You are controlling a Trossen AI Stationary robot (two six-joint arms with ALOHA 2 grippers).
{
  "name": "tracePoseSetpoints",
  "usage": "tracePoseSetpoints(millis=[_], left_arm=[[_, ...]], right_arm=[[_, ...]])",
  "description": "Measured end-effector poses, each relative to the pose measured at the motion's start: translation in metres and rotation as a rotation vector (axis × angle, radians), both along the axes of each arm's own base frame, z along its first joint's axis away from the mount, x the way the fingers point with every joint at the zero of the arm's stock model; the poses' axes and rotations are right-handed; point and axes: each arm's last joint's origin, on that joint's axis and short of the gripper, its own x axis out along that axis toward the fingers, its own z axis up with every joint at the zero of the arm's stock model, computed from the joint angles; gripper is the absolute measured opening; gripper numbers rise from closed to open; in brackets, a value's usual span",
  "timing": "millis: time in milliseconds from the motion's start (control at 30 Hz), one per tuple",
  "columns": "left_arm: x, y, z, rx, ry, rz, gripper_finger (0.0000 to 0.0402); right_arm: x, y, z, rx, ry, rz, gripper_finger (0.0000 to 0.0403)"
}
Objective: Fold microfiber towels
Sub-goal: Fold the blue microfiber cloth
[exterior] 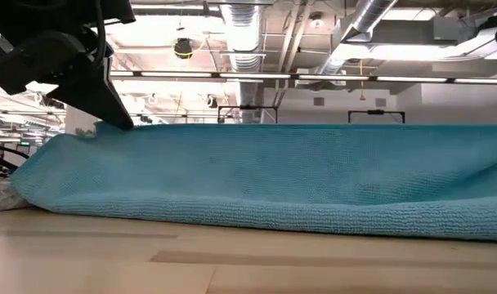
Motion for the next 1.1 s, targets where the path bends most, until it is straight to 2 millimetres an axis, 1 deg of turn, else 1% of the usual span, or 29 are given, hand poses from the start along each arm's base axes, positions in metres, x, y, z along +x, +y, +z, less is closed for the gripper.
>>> tracePoseSetpoints(millis=[133,300,400,567,700,867,1000,1100], left_arm=[[0.002,0.003,0.000,0.001,0.002,0.013,0.0000],[0.004,0.007,0.000,0.015,0.016,0.010,0.0000],[0.007,0.009,0.000,0.016,0.014,0.006,0.0000],[0.016,0.013,0.001,0.013,-0.008,-0.010,0.0000],[0.022,0.017,0.002,0.014,-0.020,-0.018,0.0000],[0.025,0.021,0.002,0.004,-0.014,-0.008,0.0000],[0.025,0.021,0.002,-0.022,0.003,-0.015,0.0000],[0.025,0.021,0.001,-0.024,0.012,-0.016,0.0000]], right_arm=[[-0.005,-0.006,-0.004,-0.026,0.074,-0.024,0.0064],[-0.008,-0.011,-0.005,-0.054,0.108,-0.051,0.0101],[-0.008,-0.011,-0.005,-0.053,0.106,-0.051,0.0112],[-0.006,-0.010,-0.004,-0.093,0.064,-0.028,0.0115],[0.004,-0.012,-0.002,-0.140,0.042,0.012,0.0112],[0.020,-0.027,-0.004,-0.211,0.100,0.025,0.0111],[0.032,-0.038,-0.010,-0.242,0.181,0.062,0.0111],[0.041,-0.039,-0.022,-0.232,0.239,0.105,0.0111]])
